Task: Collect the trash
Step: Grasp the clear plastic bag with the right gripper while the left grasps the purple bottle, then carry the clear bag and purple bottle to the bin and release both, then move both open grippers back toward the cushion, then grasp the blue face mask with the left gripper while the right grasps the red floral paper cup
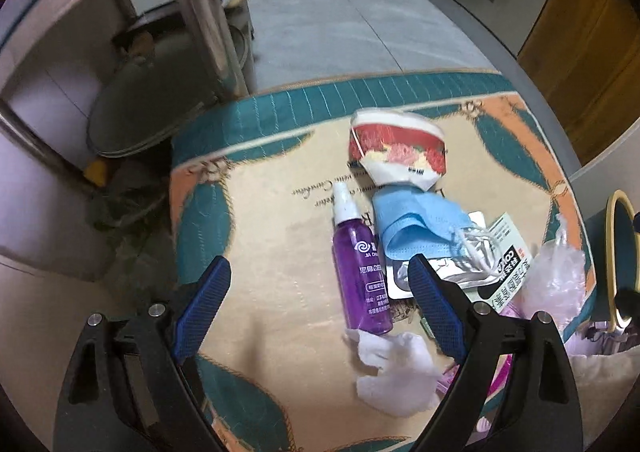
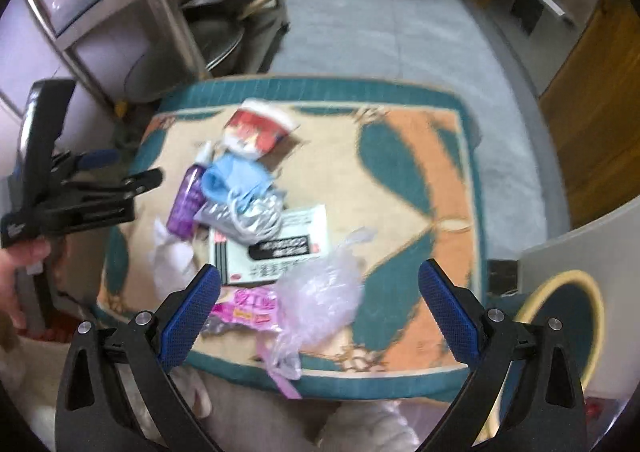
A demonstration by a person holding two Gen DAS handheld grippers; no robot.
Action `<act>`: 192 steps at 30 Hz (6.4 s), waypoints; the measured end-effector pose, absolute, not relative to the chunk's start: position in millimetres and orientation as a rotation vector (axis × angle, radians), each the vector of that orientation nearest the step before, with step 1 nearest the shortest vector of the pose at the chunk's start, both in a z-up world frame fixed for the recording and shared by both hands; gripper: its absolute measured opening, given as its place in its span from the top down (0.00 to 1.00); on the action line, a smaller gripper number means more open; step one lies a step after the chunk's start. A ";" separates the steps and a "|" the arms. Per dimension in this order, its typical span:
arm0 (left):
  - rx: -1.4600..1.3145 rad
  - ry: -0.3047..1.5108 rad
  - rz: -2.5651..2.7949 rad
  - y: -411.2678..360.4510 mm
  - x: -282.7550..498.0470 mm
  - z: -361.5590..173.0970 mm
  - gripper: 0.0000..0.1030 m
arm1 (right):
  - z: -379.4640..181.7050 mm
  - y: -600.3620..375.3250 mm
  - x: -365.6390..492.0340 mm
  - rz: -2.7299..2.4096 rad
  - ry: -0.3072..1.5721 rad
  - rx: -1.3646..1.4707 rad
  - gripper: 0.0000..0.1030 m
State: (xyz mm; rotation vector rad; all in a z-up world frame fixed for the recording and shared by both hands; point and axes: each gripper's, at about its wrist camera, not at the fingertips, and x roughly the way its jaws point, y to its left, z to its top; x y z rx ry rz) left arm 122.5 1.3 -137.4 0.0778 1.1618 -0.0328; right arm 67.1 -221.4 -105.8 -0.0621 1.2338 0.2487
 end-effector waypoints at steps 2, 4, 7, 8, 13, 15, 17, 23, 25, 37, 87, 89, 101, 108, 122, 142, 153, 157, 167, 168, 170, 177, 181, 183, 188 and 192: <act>0.080 1.177 -0.044 -1.6 125.8 -144.5 0.14 | -120.2 -217.2 70.7 0.236 1.272 -0.101 0.05; 0.076 1.190 -0.050 -4.5 130.5 -152.5 0.14 | -133.1 -217.2 74.1 0.215 1.309 -0.127 0.05; 0.110 1.212 -0.050 -10.2 137.2 -165.0 0.14 | -148.1 -226.1 79.2 0.186 1.366 -0.097 0.05; 0.129 1.230 -0.053 -11.9 138.9 -171.7 0.14 | -151.2 -229.0 80.0 0.181 1.378 -0.088 0.05; 0.109 1.313 -0.058 -7.4 147.5 -194.0 0.20 | -163.5 -231.1 79.4 0.209 1.444 -0.022 0.07; 0.061 1.337 -0.053 -1.4 151.0 -199.6 0.24 | -168.2 -231.1 77.0 0.224 1.474 0.002 0.09; 0.029 1.351 -0.054 2.7 153.2 -204.0 0.27 | -173.5 -230.8 76.6 0.227 1.499 0.010 0.18; 0.072 1.363 -0.058 -0.4 157.3 -212.4 0.37 | -190.3 -229.2 74.2 0.239 1.575 0.006 0.46; 0.088 1.355 -0.048 -1.7 158.6 -211.9 0.42 | -189.8 -226.9 74.4 0.259 1.566 -0.014 0.59; 0.130 1.283 0.009 8.0 158.5 -182.8 0.69 | -159.2 -237.1 87.3 0.276 1.419 -0.018 0.74; 0.379 0.965 -0.606 -339.1 55.9 -37.1 0.69 | -31.7 -530.2 -65.8 -0.117 0.942 0.136 0.75; 0.403 0.987 -0.637 -360.7 54.0 -48.2 0.69 | -45.6 -541.1 -72.1 -0.136 0.968 0.159 0.75; 0.538 1.086 -0.808 -443.7 32.9 -99.3 0.69 | -109.8 -556.1 -102.3 -0.127 1.122 0.226 0.75; 0.543 1.059 -0.817 -461.1 28.1 -100.2 0.50 | -114.7 -560.8 -105.0 -0.145 1.140 0.247 0.55; 0.460 1.052 -0.720 -410.4 43.2 -85.7 0.36 | -97.8 -561.5 -105.5 -0.169 1.094 0.246 0.32; 0.301 0.989 -0.494 -238.6 63.5 -42.3 0.22 | -31.6 -501.0 -78.9 -0.155 0.990 0.142 0.08; 0.205 0.957 -0.222 -105.6 78.7 -38.0 0.22 | 22.1 -379.4 -11.8 0.054 0.893 0.052 0.08; 0.206 0.970 -0.143 -69.7 79.8 -52.4 0.22 | 27.8 -326.3 15.1 0.155 0.900 0.052 0.08; 0.158 1.063 -0.077 -23.4 97.4 -91.4 0.22 | 2.8 -236.6 77.4 0.244 0.938 -0.006 0.08; 0.142 1.077 -0.074 -20.5 101.3 -97.2 0.22 | -4.0 -231.4 86.6 0.243 0.950 -0.006 0.08; 0.100 1.092 -0.077 -16.8 108.9 -105.1 0.22 | -15.8 -223.2 100.9 0.229 0.964 -0.019 0.08; 0.112 1.188 -0.167 -34.4 133.4 -149.2 0.31 | -73.2 -222.0 136.1 0.187 1.037 -0.026 0.08; 0.145 1.249 -0.179 -36.6 145.5 -176.8 0.49 | -116.2 -221.9 147.3 0.177 1.146 -0.086 0.08; 0.163 1.264 -0.179 -36.3 150.8 -186.4 0.54 | -125.1 -221.1 151.1 0.177 1.166 -0.086 0.08; 0.123 1.244 -0.211 -35.6 158.8 -188.6 0.68 | -128.6 -210.9 158.9 0.203 1.167 -0.085 0.08; 0.177 1.275 -0.287 -39.5 154.0 -189.7 0.95 | -133.0 -197.9 164.9 0.223 1.158 -0.113 0.08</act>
